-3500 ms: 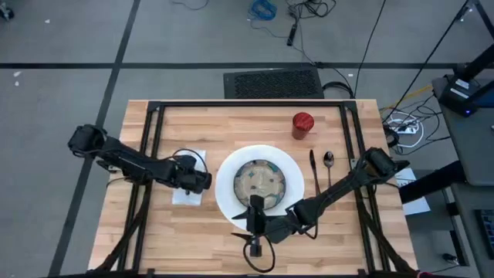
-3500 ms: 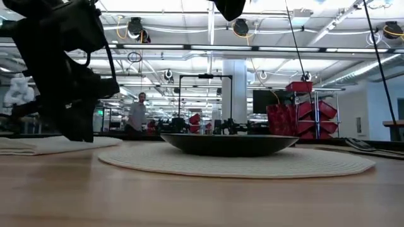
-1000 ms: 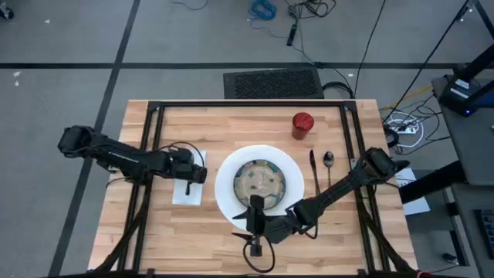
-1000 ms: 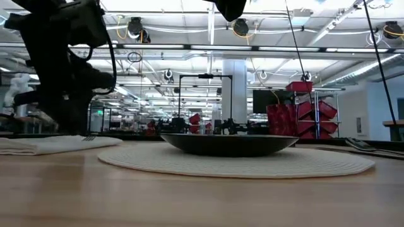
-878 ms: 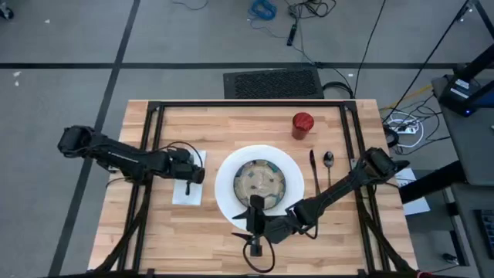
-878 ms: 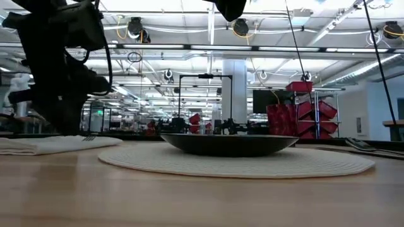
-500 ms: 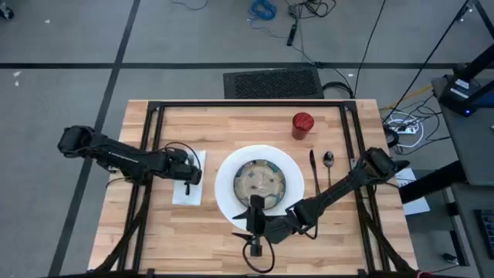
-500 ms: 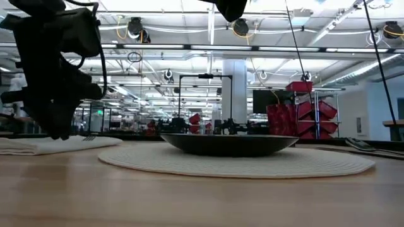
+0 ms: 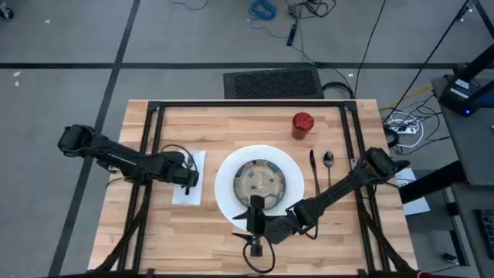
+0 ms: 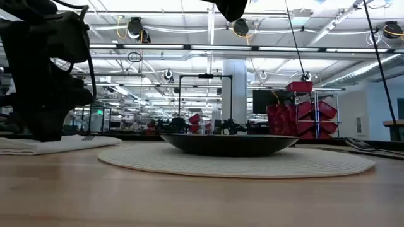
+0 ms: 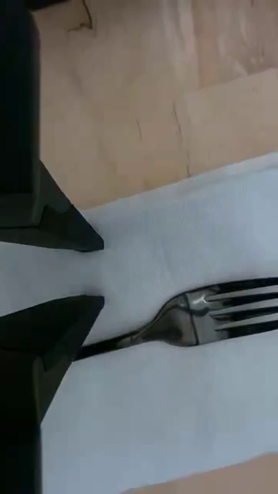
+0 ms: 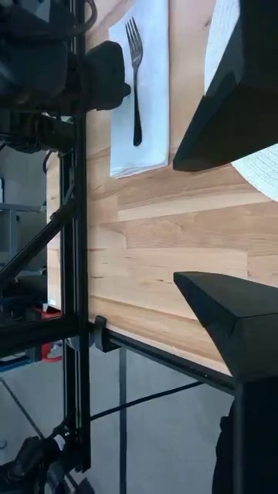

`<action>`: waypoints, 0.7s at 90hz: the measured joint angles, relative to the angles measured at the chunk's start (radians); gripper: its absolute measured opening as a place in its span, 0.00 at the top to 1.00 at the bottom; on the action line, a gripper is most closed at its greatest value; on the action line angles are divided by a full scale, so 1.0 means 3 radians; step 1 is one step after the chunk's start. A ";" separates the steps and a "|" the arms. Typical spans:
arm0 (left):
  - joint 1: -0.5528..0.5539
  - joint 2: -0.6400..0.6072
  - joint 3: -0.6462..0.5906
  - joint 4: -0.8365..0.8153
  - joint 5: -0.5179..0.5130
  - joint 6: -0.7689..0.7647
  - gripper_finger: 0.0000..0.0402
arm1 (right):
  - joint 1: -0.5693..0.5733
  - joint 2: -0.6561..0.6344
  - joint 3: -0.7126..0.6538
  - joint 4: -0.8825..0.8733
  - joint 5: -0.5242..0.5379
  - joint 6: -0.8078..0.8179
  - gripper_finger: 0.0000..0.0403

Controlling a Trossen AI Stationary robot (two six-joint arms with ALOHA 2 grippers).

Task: Set table place
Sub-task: Adjust the white napkin

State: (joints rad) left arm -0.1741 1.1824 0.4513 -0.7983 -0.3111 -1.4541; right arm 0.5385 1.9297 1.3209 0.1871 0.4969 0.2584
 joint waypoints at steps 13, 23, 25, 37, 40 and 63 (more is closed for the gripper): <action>0.0002 0.0001 -0.0003 -0.0057 -0.0014 0.0006 0.77 | 0.0000 0.0000 0.0000 -0.0017 0.0000 0.0000 0.48; 0.0002 0.0001 -0.0003 -0.0065 0.0014 0.0011 0.77 | 0.0000 0.0000 0.0000 -0.0017 0.0000 0.0000 0.48; 0.0003 0.0001 -0.0003 -0.0066 0.0019 0.0011 0.77 | 0.0000 0.0000 0.0000 -0.0017 0.0000 0.0000 0.48; 0.0003 -0.0013 -0.0003 -0.0066 0.0049 0.0029 0.77 | 0.0000 0.0000 0.0000 -0.0016 0.0001 0.0002 0.48; 0.0003 -0.0013 -0.0003 -0.0066 0.0063 0.0032 0.77 | 0.0000 0.0000 0.0000 -0.0018 0.0001 0.0011 0.48; -0.0057 -0.0008 0.0068 -0.0113 0.0207 0.0083 0.77 | 0.0000 0.0000 0.0000 -0.0017 0.0001 0.0010 0.48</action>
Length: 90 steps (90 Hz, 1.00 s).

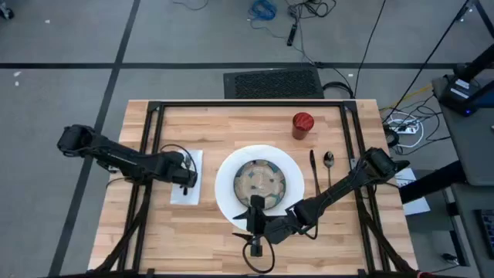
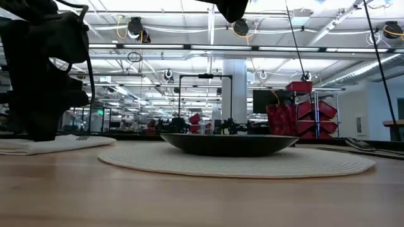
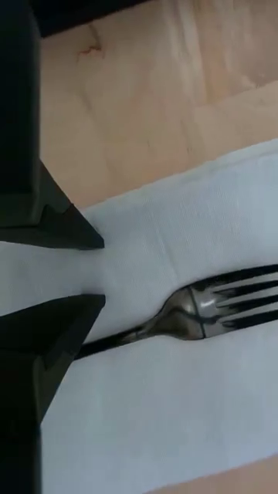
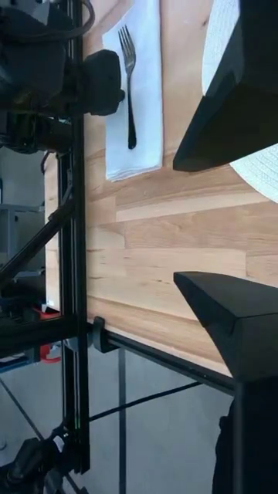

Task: Set table place
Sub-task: Adjust the white napkin, then adjust the red cup

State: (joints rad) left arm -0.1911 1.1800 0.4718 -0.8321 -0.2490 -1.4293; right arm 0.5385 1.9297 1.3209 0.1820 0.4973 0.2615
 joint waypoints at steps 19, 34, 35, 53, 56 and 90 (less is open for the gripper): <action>-0.0006 0.0002 0.0127 -0.0063 0.0034 0.0082 0.77 | 0.0000 0.0000 0.0000 0.0000 0.0001 0.0010 0.48; -0.0004 -0.0029 0.0310 -0.0441 0.0046 0.0176 0.77 | 0.0036 0.0000 0.0000 0.0029 0.0087 -0.0048 0.48; -0.0004 -0.0039 0.0327 -0.0466 0.0046 0.0184 0.77 | 0.0046 0.0000 0.0000 0.0042 0.0115 -0.0060 0.48; -0.0014 -0.0400 0.0552 -0.0490 -0.0183 0.0478 0.77 | 0.0233 -0.0099 0.0000 0.0080 0.0591 -0.0343 0.48; -0.0024 -0.0494 0.0573 -0.0449 -0.0263 0.0553 0.77 | 0.0247 -0.0125 0.0001 0.0065 0.0595 -0.0375 0.49; -0.0377 -0.1556 0.0587 0.0427 -0.1406 0.1579 0.77 | -0.0231 -0.0272 0.0001 -0.0313 -0.0484 -0.0894 0.87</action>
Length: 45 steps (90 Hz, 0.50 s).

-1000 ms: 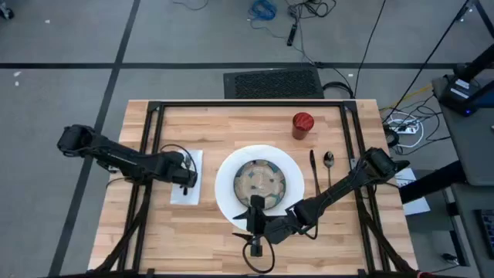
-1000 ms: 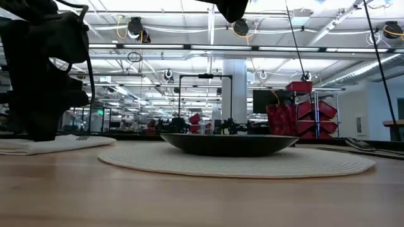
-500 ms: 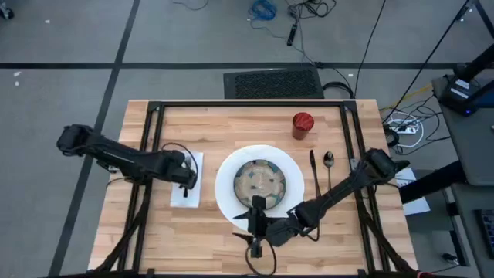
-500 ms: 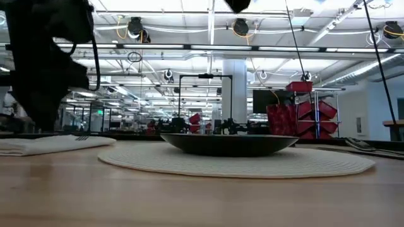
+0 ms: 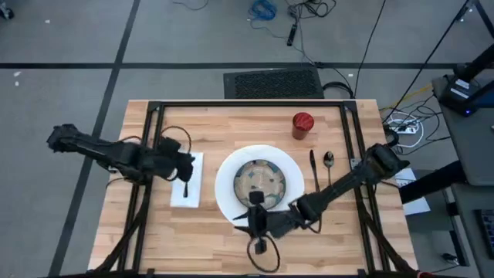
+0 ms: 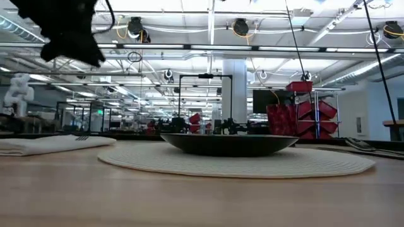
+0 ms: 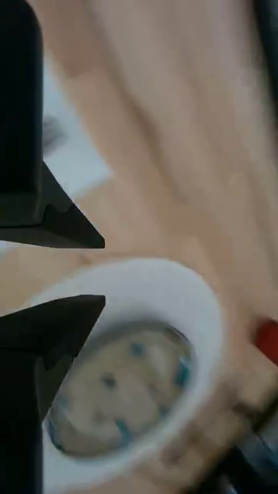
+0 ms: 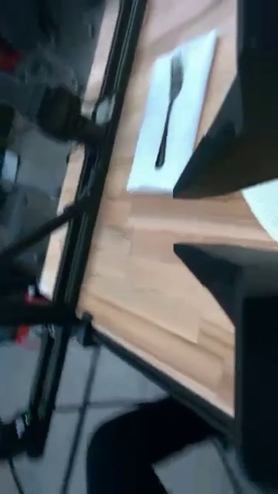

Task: Set table place
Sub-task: Adjust the red cup

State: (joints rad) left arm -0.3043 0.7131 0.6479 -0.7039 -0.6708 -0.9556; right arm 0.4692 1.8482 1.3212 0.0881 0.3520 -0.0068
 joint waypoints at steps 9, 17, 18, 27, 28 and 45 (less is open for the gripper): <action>-0.0137 -0.0150 0.0000 0.0283 -0.0226 0.0320 0.77 | -0.0181 -0.0157 -0.0001 -0.0327 -0.0053 -0.0048 0.98; -0.0276 -0.0212 0.0001 0.0473 -0.0367 0.0615 0.77 | -0.0332 -0.0342 -0.0001 -0.0585 -0.0022 0.0008 0.98; -0.0297 -0.0216 0.0001 0.0490 -0.0392 0.0649 0.77 | -0.0349 -0.0369 -0.0001 -0.0617 -0.0024 0.0014 0.98; -0.0472 -0.0225 0.0001 0.0571 -0.0694 0.0939 0.77 | -0.0482 -0.0604 -0.0001 -0.0870 -0.0041 -0.0023 0.98; -0.0492 -0.0225 0.0001 0.0575 -0.0734 0.0970 0.77 | -0.0495 -0.0630 -0.0001 -0.0904 -0.0045 -0.0030 0.98; -0.0705 -0.0225 -0.0004 0.0597 -0.0963 0.1299 0.77 | -0.0764 -0.0925 -0.0028 -0.1182 -0.0512 -0.0153 1.00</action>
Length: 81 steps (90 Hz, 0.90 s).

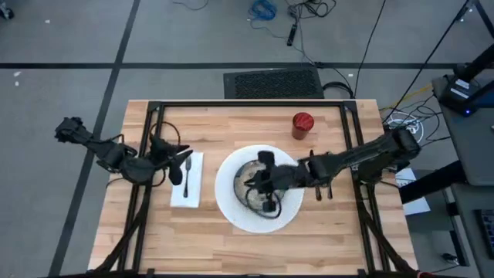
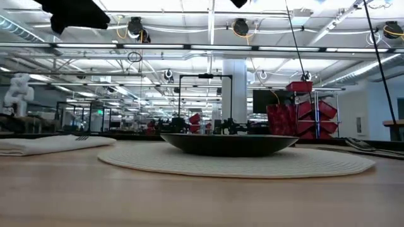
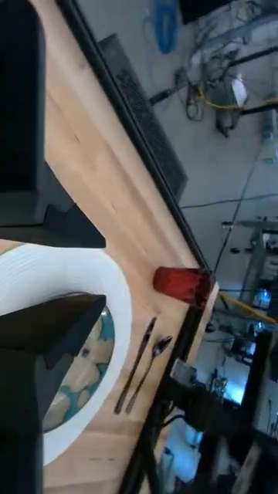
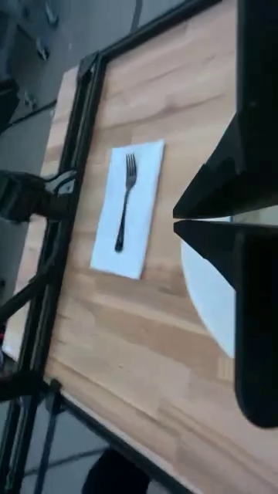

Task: Set table place
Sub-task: Adjust the red cup

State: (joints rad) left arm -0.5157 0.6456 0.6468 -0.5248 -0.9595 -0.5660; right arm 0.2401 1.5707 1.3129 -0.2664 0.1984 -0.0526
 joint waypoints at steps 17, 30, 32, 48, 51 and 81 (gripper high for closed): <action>-0.0058 0.0001 -0.0455 0.1083 0.0421 0.0501 0.77 | -0.0257 -0.0031 -0.0310 0.0397 -0.0244 -0.0252 1.00; 0.0021 0.0043 -0.1003 0.2535 0.0906 0.1149 0.77 | -0.0518 -0.0034 -0.0691 0.0732 -0.0241 -0.0318 1.00; 0.0050 0.0062 -0.1073 0.2751 0.0989 0.1227 0.77 | -0.0567 -0.0039 -0.0737 0.0711 -0.0223 -0.0280 1.00; 0.0302 0.0140 -0.1334 0.3637 0.1566 0.1580 0.77 | -0.1042 -0.0177 -0.0792 -0.0351 0.0352 0.0464 1.00; 0.0351 0.0151 -0.1334 0.3656 0.1603 0.1644 0.77 | -0.1142 -0.0190 -0.0794 -0.0514 0.0386 0.0625 1.00; 0.1119 0.0453 -0.1333 0.4260 0.2063 0.1653 0.77 | -0.1920 -0.0175 -0.0793 -0.1128 0.0389 0.0757 1.00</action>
State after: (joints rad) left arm -0.1801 0.7814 0.2470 0.7532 -0.3405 -0.0699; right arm -0.3360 1.5181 1.0751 -0.6048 0.3151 0.1746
